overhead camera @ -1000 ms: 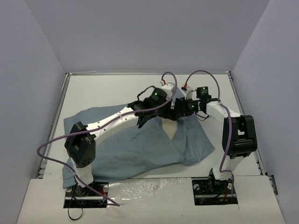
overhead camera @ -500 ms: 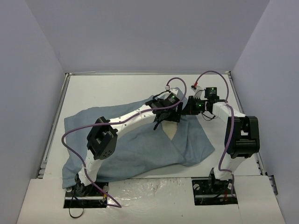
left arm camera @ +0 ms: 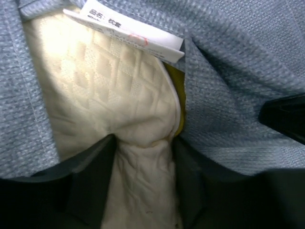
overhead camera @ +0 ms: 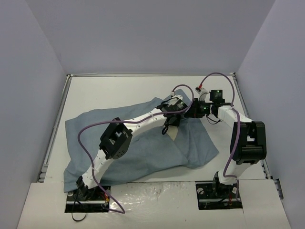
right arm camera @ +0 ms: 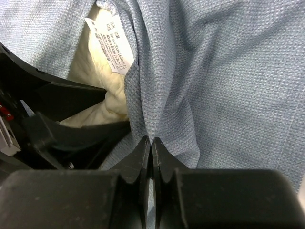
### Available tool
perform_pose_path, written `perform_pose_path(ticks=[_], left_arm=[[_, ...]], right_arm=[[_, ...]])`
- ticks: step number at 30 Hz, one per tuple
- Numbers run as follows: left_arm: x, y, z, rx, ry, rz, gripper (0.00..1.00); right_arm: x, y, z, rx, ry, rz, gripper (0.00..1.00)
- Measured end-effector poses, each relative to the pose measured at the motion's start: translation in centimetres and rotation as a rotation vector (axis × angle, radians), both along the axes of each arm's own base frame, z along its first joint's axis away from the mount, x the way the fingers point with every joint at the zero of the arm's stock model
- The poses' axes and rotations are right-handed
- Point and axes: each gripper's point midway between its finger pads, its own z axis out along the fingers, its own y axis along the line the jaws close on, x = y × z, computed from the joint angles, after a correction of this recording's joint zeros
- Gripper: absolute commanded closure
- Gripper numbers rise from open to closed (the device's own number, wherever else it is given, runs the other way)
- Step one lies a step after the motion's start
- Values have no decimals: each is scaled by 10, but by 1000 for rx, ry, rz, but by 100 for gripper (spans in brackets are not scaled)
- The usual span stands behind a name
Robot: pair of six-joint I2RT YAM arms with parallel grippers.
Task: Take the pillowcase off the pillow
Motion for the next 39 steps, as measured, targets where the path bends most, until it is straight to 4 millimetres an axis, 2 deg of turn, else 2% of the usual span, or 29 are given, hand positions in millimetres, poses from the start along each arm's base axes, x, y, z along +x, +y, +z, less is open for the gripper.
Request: perform_pose_path(ticks=[3, 10, 13, 19, 24, 25, 26, 27, 28, 31, 34, 37, 39], left_arm=[[3, 6, 1, 3, -11, 9, 80], [8, 14, -1, -100, 11, 1, 81], [8, 20, 5, -219, 40, 0, 97], [21, 49, 6, -378, 89, 18, 98], [11, 47, 13, -465, 44, -103, 98], [6, 46, 16, -465, 26, -142, 98], [-1, 44, 20, -461, 9, -184, 98], [-9, 42, 23, -452, -7, -224, 98], [-16, 40, 26, -444, -20, -261, 98], [-43, 31, 33, -411, -52, -380, 98], [-71, 25, 34, -388, -66, -477, 98], [-95, 23, 33, -377, -65, -545, 98], [-103, 26, 33, -377, -70, -563, 98]], right_arm=[[-1, 1, 0, 6, 1, 6, 100], [-1, 1, 0, 6, -1, 8, 100], [-1, 0, -1, -10, -10, 13, 100], [-2, -2, -5, -29, -11, 23, 100], [-5, -3, -9, -35, 0, 36, 99], [-6, -2, -9, -33, 3, 42, 96], [-7, -1, -9, -31, 3, 50, 80], [-9, 0, -8, -27, 7, 62, 70], [-10, 2, -6, -25, 2, 77, 54], [-4, 12, 7, -33, -60, 143, 25], [3, 24, 31, -45, -160, 207, 13], [5, 31, 63, -60, -282, 263, 8], [6, 32, 83, -74, -361, 290, 8]])
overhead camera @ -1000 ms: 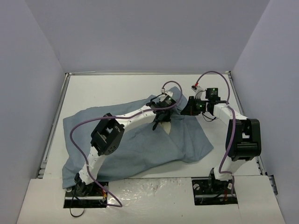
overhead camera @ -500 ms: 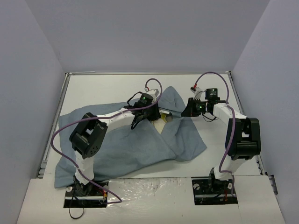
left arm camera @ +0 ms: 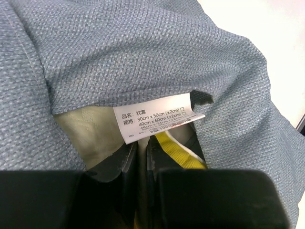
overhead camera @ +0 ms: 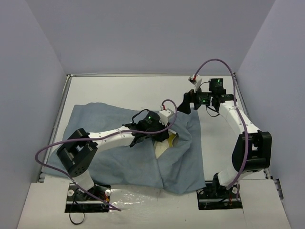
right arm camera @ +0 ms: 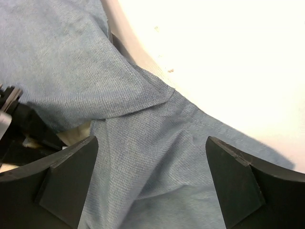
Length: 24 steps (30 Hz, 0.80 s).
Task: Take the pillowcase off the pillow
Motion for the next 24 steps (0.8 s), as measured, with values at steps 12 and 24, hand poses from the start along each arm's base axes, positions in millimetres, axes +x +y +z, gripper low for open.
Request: perform_pose_path(ticks=[12, 24], left_arm=[[-1, 5, 6, -20, -24, 14, 98], [1, 7, 11, -46, -29, 46, 98]], right_arm=[[-65, 1, -49, -145, 91, 178, 26], [-82, 22, -83, -222, 168, 263, 94]])
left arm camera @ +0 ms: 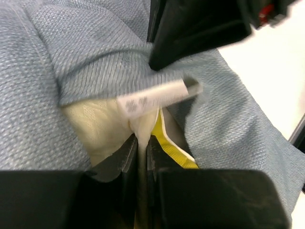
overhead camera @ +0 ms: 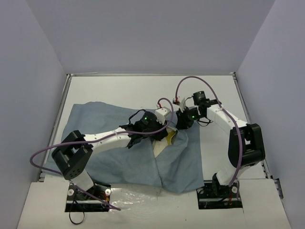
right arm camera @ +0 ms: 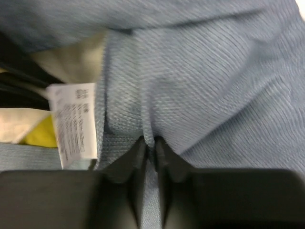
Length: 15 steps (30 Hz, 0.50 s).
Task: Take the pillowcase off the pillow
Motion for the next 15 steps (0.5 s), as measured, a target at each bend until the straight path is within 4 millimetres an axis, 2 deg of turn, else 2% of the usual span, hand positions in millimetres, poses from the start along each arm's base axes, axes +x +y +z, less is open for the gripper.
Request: perform_pose_path(ticks=[4, 10, 13, 15], left_arm=[[-8, 11, 15, -38, -25, 6, 98], [-30, 39, 62, -172, -132, 11, 98], [-35, 48, 82, -236, -186, 17, 98], [-36, 51, 92, -263, -209, 18, 98]], right_arm=[[9, -11, -4, -34, 2, -65, 100], [38, -34, 14, -29, -63, -227, 100], [44, -33, 19, -21, -78, -262, 100], [46, -28, 15, -37, -76, -266, 100]])
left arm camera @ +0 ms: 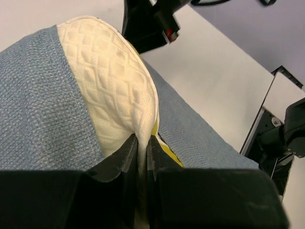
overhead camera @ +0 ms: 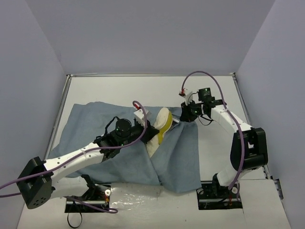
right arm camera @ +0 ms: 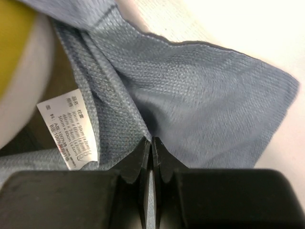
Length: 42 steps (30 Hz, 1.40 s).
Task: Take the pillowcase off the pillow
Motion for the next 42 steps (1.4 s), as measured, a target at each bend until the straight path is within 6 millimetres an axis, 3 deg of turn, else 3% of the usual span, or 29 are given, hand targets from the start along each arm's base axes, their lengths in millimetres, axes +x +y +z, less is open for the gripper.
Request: perform_pose_path(ticks=[5, 8, 9, 10, 12, 13, 16, 18, 21, 24, 26, 33, 42], left_arm=[[9, 1, 13, -36, -27, 16, 98], [27, 0, 24, -58, -17, 63, 98], [36, 0, 29, -71, -9, 91, 98], [46, 0, 34, -95, 3, 120, 98], [69, 5, 45, -155, 27, 187, 98], [80, 7, 52, -188, 35, 218, 98], [111, 12, 69, -264, 45, 299, 98], [128, 13, 75, -299, 46, 338, 98], [141, 8, 72, -314, 61, 360, 98], [149, 4, 59, -305, 91, 370, 98], [154, 1, 52, -300, 108, 374, 98], [174, 1, 53, -301, 121, 398, 98], [188, 11, 65, -334, 124, 427, 98]], right_arm=[[-4, 26, -39, -64, 65, 44, 100], [-12, 35, -66, -80, 140, 67, 100], [-13, 35, -68, -77, 148, 70, 95], [-13, 35, -66, -65, 147, 76, 78], [-9, 33, -52, -40, 106, 88, 58], [-6, 30, -40, -25, 69, 96, 40], [0, 16, 17, -3, -131, 140, 14], [-4, 9, 64, -5, -298, 178, 10], [-28, 18, 127, 2, -532, 289, 8], [-51, 33, 148, 23, -592, 388, 8], [-60, 43, 145, 30, -573, 429, 8], [-74, 63, 79, -107, -360, 400, 9], [-78, 55, 74, -142, -351, 356, 9]])
